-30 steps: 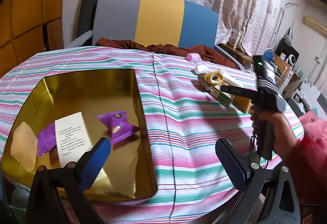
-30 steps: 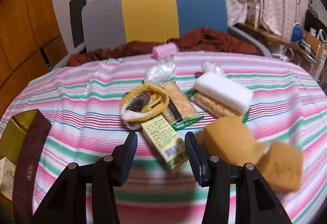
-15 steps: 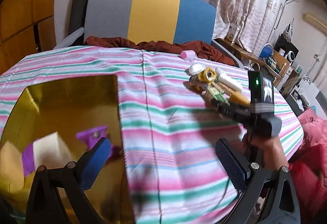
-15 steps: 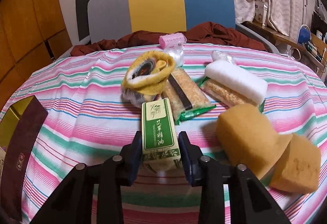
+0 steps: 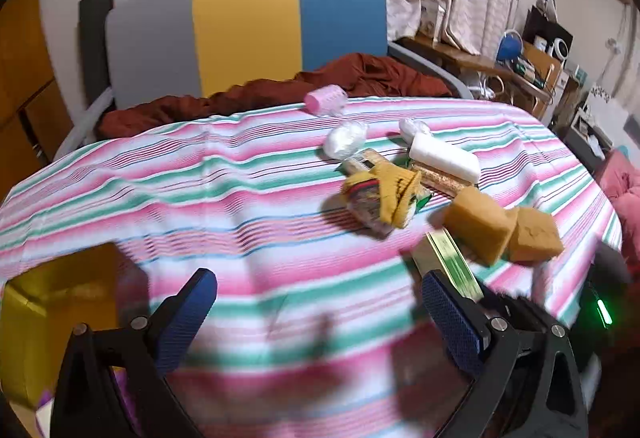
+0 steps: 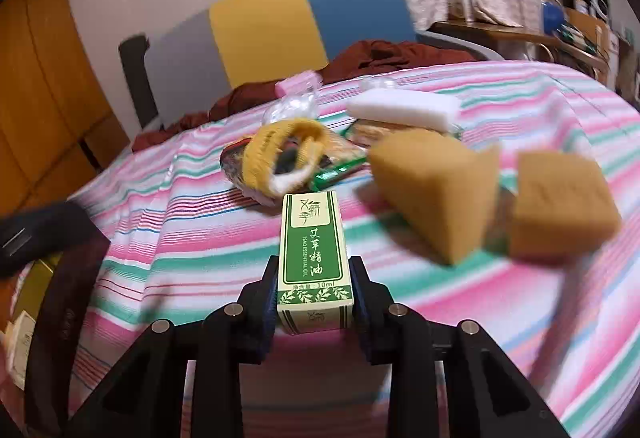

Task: Organize objects
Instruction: 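Grasp the yellow knit pouch with the left tool while the right tool holds the soap box, then carry the pouch and soap box into the gold tray and open both tools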

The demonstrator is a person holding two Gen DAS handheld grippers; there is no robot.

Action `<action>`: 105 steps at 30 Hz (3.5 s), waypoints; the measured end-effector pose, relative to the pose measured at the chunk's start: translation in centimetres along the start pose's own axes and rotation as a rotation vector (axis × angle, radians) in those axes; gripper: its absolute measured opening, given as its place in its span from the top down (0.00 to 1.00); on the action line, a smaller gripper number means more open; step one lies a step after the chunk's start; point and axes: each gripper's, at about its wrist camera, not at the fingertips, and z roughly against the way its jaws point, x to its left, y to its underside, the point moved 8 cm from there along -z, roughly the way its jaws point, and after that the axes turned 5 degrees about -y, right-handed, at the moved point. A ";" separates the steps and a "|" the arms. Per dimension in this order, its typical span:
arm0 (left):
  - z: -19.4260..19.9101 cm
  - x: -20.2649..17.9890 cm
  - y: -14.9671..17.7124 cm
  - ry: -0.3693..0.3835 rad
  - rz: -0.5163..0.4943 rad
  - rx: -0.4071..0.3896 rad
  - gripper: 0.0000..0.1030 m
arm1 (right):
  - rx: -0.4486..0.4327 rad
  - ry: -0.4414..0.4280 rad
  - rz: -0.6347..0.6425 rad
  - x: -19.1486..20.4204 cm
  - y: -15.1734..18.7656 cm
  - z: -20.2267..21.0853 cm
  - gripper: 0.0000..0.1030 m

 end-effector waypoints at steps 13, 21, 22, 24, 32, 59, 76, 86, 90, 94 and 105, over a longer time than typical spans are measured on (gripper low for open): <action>-9.6 -4.1 -3.2 0.015 0.016 0.104 0.01 | -0.033 -0.027 -0.027 -0.1 0.2 0.1 0.69; -10.6 -5.4 -3.1 0.092 -0.018 0.090 0.51 | -0.036 -0.027 -0.025 -0.1 0.3 0.1 0.68; -10.2 -5.3 -3.0 0.084 -0.027 0.079 0.53 | -0.036 -0.027 -0.024 -0.1 0.3 0.0 0.68; -9.4 -4.8 -2.9 0.076 -0.031 0.052 0.54 | -0.035 -0.027 -0.024 -0.1 0.3 -0.1 0.68; -5.6 -1.0 -1.6 0.100 0.074 0.012 0.54 | -0.032 -0.014 -0.013 -0.2 0.4 -0.3 0.68; 6.6 20.6 8.1 -0.060 0.464 -0.108 0.53 | -0.056 -0.010 0.075 1.5 0.6 0.5 0.69; 5.3 30.8 13.8 -0.257 0.617 -0.004 0.52 | -0.046 -0.047 0.185 7.1 2.1 1.0 0.69; 6.5 31.3 14.4 -0.247 0.680 -0.068 0.21 | -0.033 -0.178 0.198 13.0 2.2 2.2 0.69; 8.2 31.1 14.2 -0.237 0.688 -0.179 0.21 | -0.023 -0.248 0.213 16.5 2.0 2.9 0.69; 10.6 30.8 14.0 -0.234 0.675 -0.282 0.17 | 0.004 -0.315 0.255 20.4 1.8 3.1 0.69; 12.2 29.2 16.1 -0.171 0.696 -0.256 0.15 | 0.161 -0.405 0.470 29.7 3.5 -0.1 0.69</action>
